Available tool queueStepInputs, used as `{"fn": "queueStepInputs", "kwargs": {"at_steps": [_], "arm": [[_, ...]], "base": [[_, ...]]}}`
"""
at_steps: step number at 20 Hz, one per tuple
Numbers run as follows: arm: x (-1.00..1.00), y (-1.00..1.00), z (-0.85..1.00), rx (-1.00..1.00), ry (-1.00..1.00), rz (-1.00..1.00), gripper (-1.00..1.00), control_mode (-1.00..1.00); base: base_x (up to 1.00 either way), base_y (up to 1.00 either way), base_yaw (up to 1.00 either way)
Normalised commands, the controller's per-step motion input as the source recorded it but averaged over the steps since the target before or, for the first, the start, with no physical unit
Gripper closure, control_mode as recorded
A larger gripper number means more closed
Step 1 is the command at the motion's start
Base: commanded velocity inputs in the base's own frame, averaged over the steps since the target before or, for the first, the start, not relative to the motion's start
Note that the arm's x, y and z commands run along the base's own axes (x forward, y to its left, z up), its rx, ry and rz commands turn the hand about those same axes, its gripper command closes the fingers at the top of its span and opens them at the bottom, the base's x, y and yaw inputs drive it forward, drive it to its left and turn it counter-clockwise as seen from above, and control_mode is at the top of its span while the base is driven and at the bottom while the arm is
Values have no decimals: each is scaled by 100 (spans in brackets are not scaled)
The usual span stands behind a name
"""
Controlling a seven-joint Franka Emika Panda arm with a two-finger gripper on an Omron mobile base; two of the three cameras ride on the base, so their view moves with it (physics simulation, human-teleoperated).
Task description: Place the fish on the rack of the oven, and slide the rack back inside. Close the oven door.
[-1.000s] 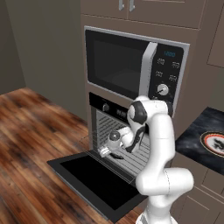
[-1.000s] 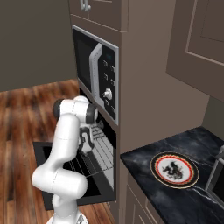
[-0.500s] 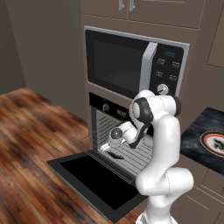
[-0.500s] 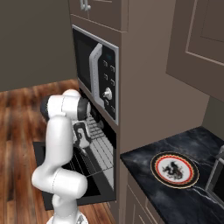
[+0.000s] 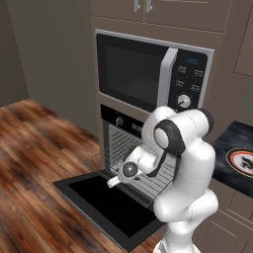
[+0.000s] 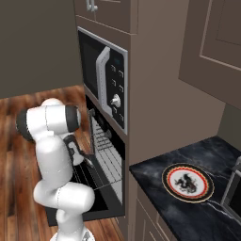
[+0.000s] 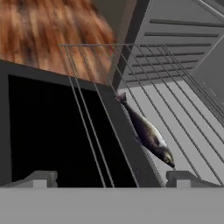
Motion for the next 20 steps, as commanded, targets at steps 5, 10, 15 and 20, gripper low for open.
{"fn": "queueStepInputs", "kwargs": {"at_steps": [5, 10, 15, 20], "arm": [[-50, 84, 46, 0, 0, 0, -100, -100], [-8, 98, 35, 0, 3, 0, -100, -100], [12, 88, 6, -4, 12, -3, -100, -100], [42, 37, -12, -7, 23, -2, -100, -100]], "base": [[0, 0, 0], [0, 0, 0], [0, 0, 0], [0, 0, 0]]}}
